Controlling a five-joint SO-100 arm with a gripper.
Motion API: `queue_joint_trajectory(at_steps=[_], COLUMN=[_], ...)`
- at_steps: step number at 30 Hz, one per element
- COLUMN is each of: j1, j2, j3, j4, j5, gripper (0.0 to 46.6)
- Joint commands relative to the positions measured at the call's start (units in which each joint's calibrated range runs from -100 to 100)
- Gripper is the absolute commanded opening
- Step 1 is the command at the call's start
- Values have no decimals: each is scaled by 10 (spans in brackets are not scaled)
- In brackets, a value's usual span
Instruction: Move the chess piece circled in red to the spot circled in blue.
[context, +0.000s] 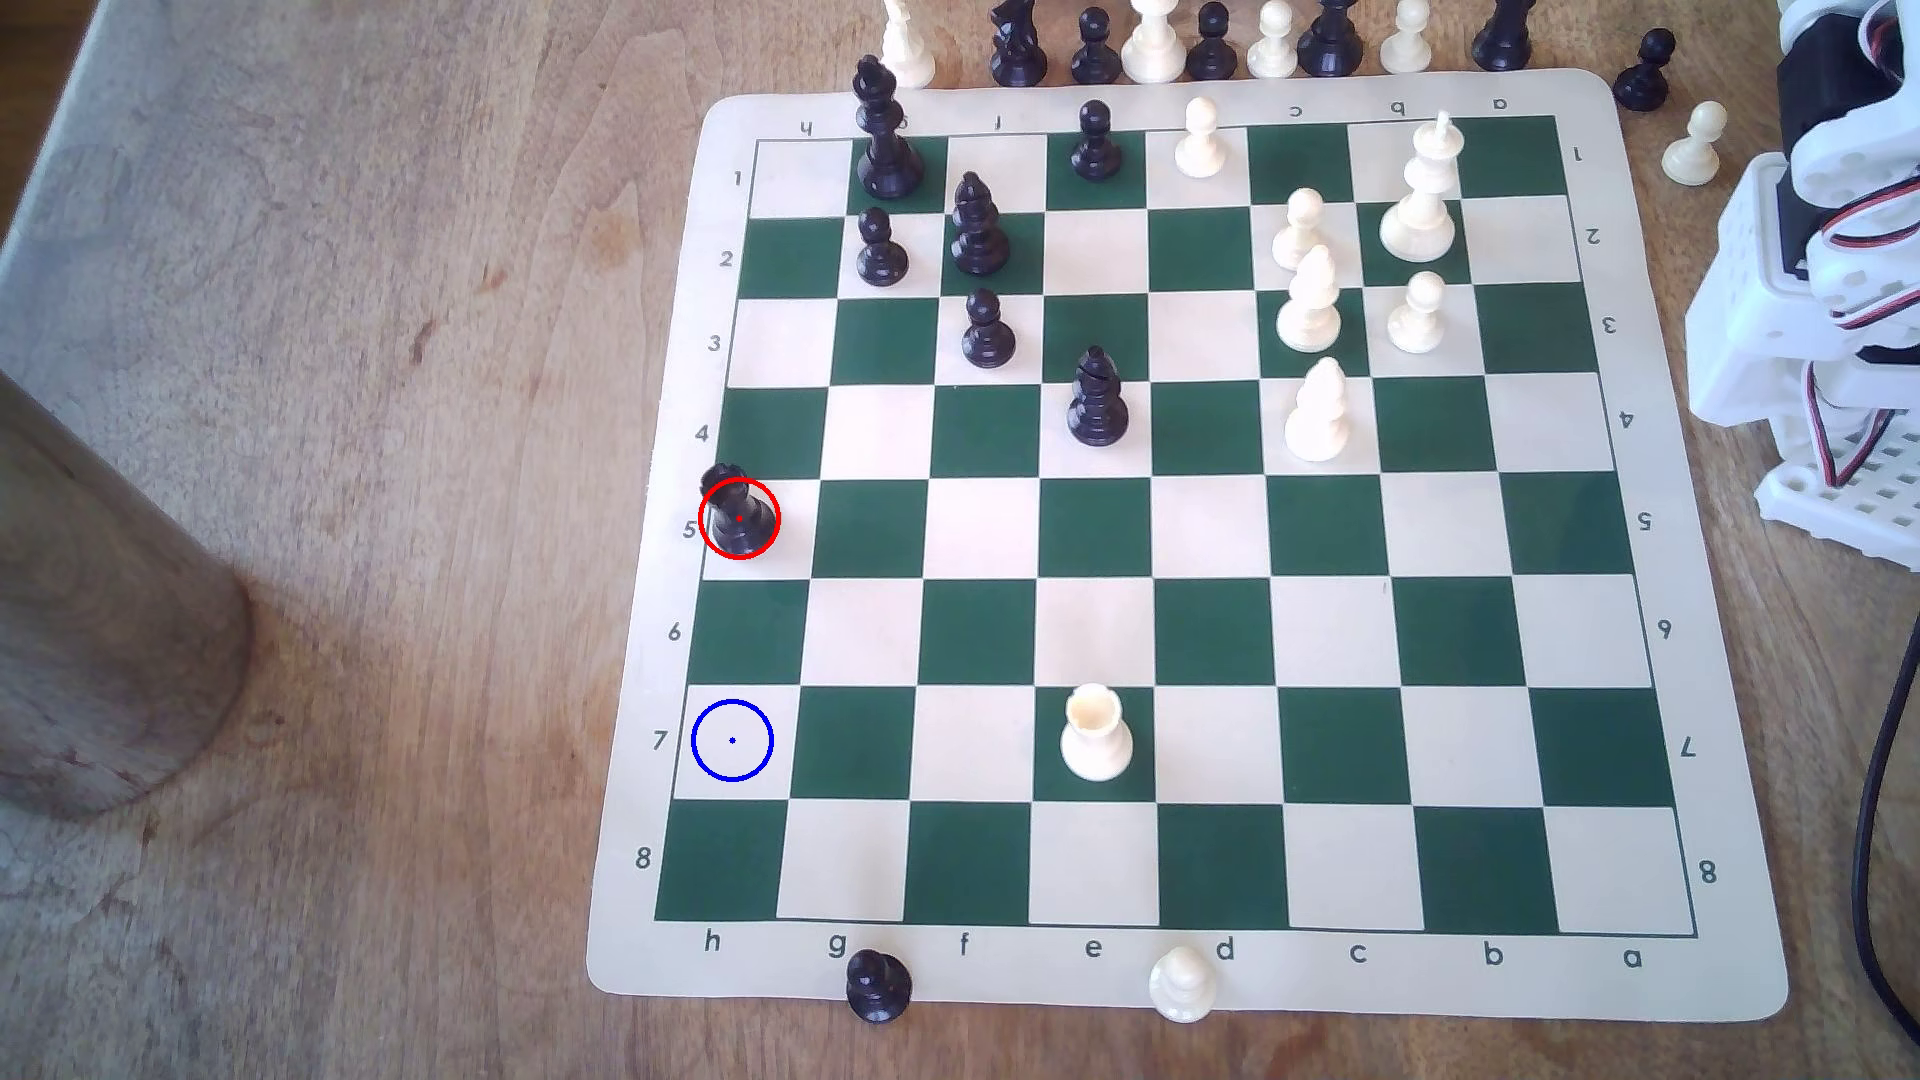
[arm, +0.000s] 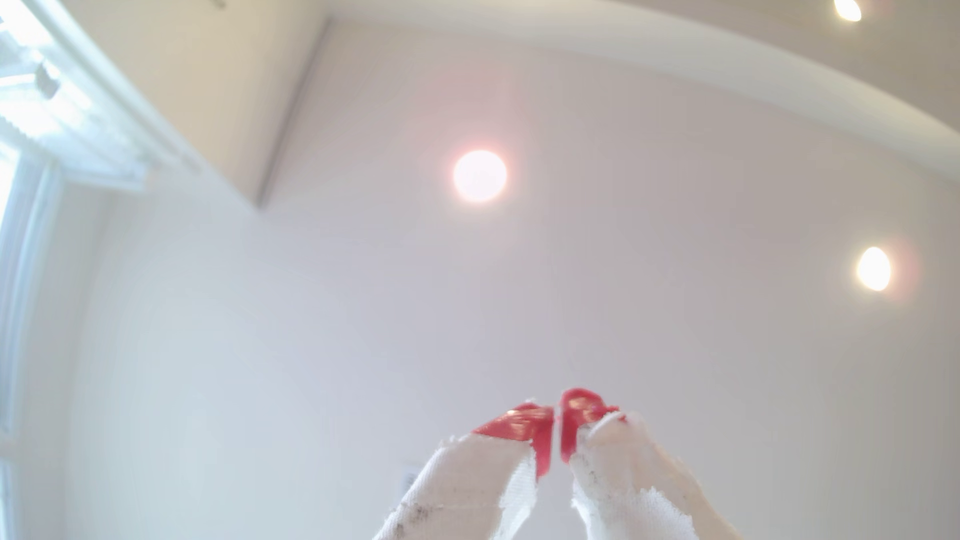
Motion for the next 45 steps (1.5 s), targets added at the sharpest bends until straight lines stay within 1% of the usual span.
queue_joint_trajectory(at_steps=[1,5,10,11,12,13,14,18,19,23,24,27,28,29,31,32,33,35,37,41,42,45], j1=[-39,-58,-72,-88,-111,-78,-88,-93,-90,-78,-71,-62,-57,-55,-53,-56,-60,-66,-82,-96,-95,-91], j2=[1,1,1,1,2,1,1,1,1,1,1,1,1,1,11,23,60,112,153,223,266,336], j3=[13,13,13,9,4,-2,-5,-31,-56,-110,-137,-164,-182,-193,-212,-219,-242,-279,-293,-304,-323,-372], j4=[1,67,273,332,365,405,432,588,687,848,924,1007,1059,1085,1131,1141,1188,1235,1241,1241,1237,1230], j5=[1,1,0,3,-3,-5,-8,-9,-9,-9,-9,-10,-10,-10,-10,-10,-9,-6,12,8,2,-7], gripper=[2,2,2,2,2,2,5,2,2,2,2,2,2,2,16,11,2,2,13,35,49,66])
